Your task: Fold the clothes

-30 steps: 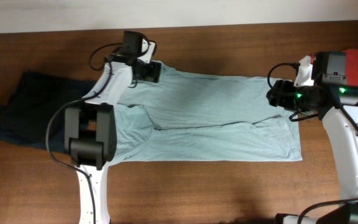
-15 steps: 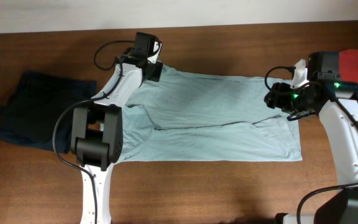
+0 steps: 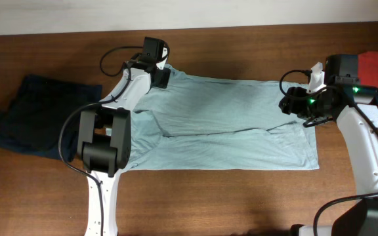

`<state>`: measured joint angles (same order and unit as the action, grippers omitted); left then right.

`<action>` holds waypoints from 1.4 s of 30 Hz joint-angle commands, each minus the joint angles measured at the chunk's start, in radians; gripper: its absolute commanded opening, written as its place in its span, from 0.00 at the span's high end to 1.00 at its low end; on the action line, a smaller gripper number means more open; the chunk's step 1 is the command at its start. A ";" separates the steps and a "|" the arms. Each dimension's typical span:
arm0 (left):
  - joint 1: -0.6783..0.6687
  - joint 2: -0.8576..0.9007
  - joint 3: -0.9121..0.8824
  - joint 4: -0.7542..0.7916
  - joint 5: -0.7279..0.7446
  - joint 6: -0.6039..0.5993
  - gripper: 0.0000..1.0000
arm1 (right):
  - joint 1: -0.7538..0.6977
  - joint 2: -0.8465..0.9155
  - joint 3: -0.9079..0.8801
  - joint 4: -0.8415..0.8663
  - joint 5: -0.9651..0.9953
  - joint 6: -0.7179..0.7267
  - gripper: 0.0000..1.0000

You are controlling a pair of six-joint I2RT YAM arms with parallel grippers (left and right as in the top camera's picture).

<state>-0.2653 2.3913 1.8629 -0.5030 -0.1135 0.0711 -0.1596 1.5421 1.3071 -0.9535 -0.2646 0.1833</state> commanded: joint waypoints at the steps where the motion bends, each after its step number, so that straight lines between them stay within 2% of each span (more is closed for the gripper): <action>1: 0.006 0.021 0.020 0.006 -0.011 0.013 0.59 | -0.004 0.005 0.016 0.000 -0.012 -0.004 0.34; 4: 0.006 0.021 0.035 0.005 -0.016 0.013 0.66 | -0.004 0.005 0.016 -0.011 -0.012 -0.004 0.34; 10: 0.005 0.021 0.100 -0.008 -0.068 0.014 0.73 | -0.004 0.005 0.016 -0.031 -0.012 -0.004 0.35; 15: 0.005 0.021 0.130 -0.051 -0.067 0.039 0.90 | -0.004 0.005 0.016 -0.035 -0.012 -0.004 0.34; 16: 0.004 0.021 0.130 -0.061 -0.062 0.039 0.89 | -0.004 0.005 0.016 -0.035 -0.012 -0.004 0.34; 18: 0.000 0.021 0.130 -0.103 -0.035 0.040 0.80 | -0.004 0.005 0.016 -0.035 -0.012 -0.004 0.35; 21: -0.004 0.026 0.130 -0.149 -0.009 0.056 0.77 | -0.004 0.005 0.016 -0.035 -0.012 -0.004 0.34; 23: -0.007 0.032 0.130 -0.154 -0.007 0.063 0.70 | -0.004 0.005 0.016 -0.034 -0.012 -0.004 0.34; 26: -0.007 0.040 0.130 -0.153 -0.007 0.074 0.65 | -0.004 0.005 0.016 -0.035 -0.012 -0.004 0.34; 34: -0.006 0.086 0.130 -0.145 -0.007 0.081 0.62 | -0.004 0.005 0.016 -0.034 -0.012 -0.004 0.34; 41: -0.006 0.090 0.134 -0.119 -0.026 0.080 0.64 | -0.004 0.005 0.016 -0.038 -0.012 -0.004 0.34; 42: -0.007 0.090 0.141 -0.119 -0.051 0.080 0.68 | -0.004 0.005 0.016 -0.038 -0.012 -0.004 0.34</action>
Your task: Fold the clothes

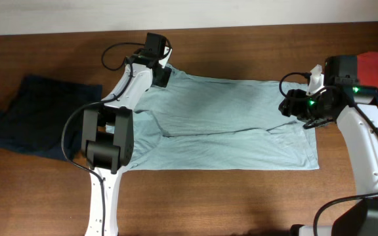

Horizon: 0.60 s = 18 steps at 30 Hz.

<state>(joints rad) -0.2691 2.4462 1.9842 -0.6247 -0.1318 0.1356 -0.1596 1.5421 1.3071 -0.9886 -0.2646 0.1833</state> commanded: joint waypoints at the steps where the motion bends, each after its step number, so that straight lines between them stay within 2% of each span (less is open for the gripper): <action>1: -0.003 0.035 0.024 0.002 -0.050 0.016 0.68 | -0.004 0.005 0.016 -0.003 -0.012 -0.004 0.34; 6: -0.003 0.035 0.036 -0.003 -0.075 0.016 0.81 | -0.004 0.005 0.016 -0.002 -0.012 -0.004 0.34; 7: -0.003 0.035 0.036 -0.005 -0.075 0.016 0.85 | -0.004 0.005 0.016 -0.003 -0.012 -0.004 0.34; 8: -0.003 0.035 0.036 -0.010 -0.075 0.016 0.95 | -0.004 0.005 0.016 -0.003 -0.012 -0.004 0.34; 9: -0.004 0.035 0.037 -0.010 -0.075 0.016 0.99 | -0.004 0.005 0.016 -0.003 -0.012 -0.004 0.34; 13: -0.005 0.032 0.069 -0.048 -0.075 0.016 1.00 | -0.004 0.005 0.016 -0.003 -0.012 -0.004 0.34; 18: -0.011 0.024 0.212 -0.210 -0.075 0.016 1.00 | -0.006 0.005 0.016 0.010 0.011 -0.004 0.34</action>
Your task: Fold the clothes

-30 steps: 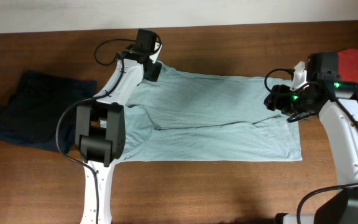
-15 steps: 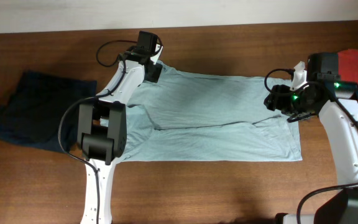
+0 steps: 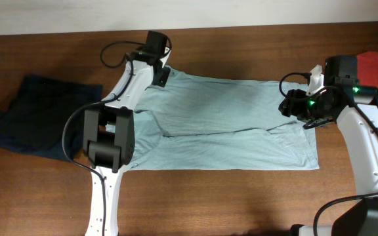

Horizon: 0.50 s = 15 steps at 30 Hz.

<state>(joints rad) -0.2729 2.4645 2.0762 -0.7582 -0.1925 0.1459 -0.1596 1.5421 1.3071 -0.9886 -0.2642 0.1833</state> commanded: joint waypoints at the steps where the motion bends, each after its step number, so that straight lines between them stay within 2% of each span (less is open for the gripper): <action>1: -0.009 0.003 0.167 -0.132 -0.014 0.006 1.00 | -0.008 0.005 0.016 0.020 0.046 -0.004 0.34; 7: -0.017 0.003 0.377 -0.408 -0.014 0.006 1.00 | -0.065 0.005 0.016 0.112 0.055 -0.003 0.35; 15: -0.042 0.003 0.461 -0.644 0.017 0.005 1.00 | -0.118 0.013 0.016 0.264 0.047 -0.003 0.34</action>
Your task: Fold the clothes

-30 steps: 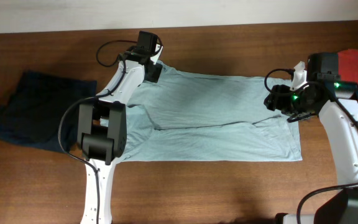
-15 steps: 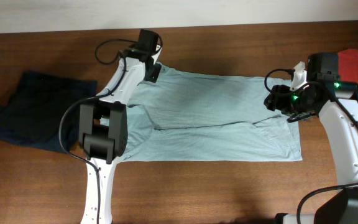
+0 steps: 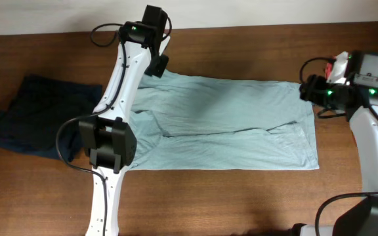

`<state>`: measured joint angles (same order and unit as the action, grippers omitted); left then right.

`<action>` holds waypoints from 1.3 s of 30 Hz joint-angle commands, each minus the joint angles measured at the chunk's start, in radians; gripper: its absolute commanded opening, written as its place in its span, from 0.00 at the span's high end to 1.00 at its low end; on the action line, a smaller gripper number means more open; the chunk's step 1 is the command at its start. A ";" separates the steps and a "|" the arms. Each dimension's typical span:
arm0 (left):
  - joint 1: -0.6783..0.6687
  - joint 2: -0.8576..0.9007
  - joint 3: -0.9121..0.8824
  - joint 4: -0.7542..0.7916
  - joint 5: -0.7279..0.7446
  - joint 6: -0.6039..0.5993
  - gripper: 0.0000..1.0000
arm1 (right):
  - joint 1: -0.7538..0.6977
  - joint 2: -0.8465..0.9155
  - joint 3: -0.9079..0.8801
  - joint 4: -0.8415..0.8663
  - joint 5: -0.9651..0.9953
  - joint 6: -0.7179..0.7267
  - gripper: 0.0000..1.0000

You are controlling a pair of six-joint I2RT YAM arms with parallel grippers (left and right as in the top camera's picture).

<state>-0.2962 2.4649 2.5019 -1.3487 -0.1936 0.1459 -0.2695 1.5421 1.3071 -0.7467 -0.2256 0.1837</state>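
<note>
A pale blue-green shirt (image 3: 222,124) lies spread flat across the middle of the brown table (image 3: 241,196). My left gripper (image 3: 157,67) is at the shirt's far left corner, and the cloth rises to meet it. At the far right corner is my right gripper (image 3: 305,92), where the fabric is drawn out toward it. The wrists hide the fingers of both, but each corner follows its gripper, so both look shut on the shirt.
A dark navy garment (image 3: 41,118) lies crumpled at the left of the table. A red cloth sits at the far right edge behind the right arm. The table's far edge (image 3: 241,27) meets a white wall.
My right gripper has moved right and back, and the shirt's far right corner has stretched out with it. My left gripper has shifted toward the far edge and appears higher, at the far left corner.
Both grippers sat at the shirt's far corners through the earlier moments, the left creeping slightly toward the far edge and the right barely moving. Now both have pulled away with the corners, and the far edge of the shirt is drawn wider to the right.
</note>
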 commanded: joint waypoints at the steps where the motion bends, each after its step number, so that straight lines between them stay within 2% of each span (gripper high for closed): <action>1: -0.026 0.003 0.038 -0.081 0.018 0.005 1.00 | -0.008 0.018 0.016 0.028 0.008 -0.004 0.35; 12: -0.090 0.003 0.039 -0.340 0.090 -0.054 1.00 | -0.006 0.035 0.016 0.018 0.008 -0.004 0.35; 16: -0.095 -0.007 0.039 -0.340 0.178 -0.082 1.00 | -0.006 0.035 0.016 0.017 0.008 -0.004 0.35; 25: -0.128 -0.068 0.019 -0.340 0.198 -0.174 1.00 | -0.006 0.035 0.016 0.003 0.009 -0.004 0.35; 37: -0.151 -0.087 -0.228 -0.340 0.195 -0.211 0.99 | -0.006 0.035 0.016 0.003 0.010 -0.004 0.34; 39: -0.151 -0.087 -0.243 -0.340 0.195 -0.214 0.96 | -0.006 0.035 0.016 0.003 0.010 -0.004 0.34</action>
<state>-0.4503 2.4008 2.2799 -1.6871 -0.0097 -0.0490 -0.2764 1.5757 1.3071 -0.7433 -0.2260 0.1822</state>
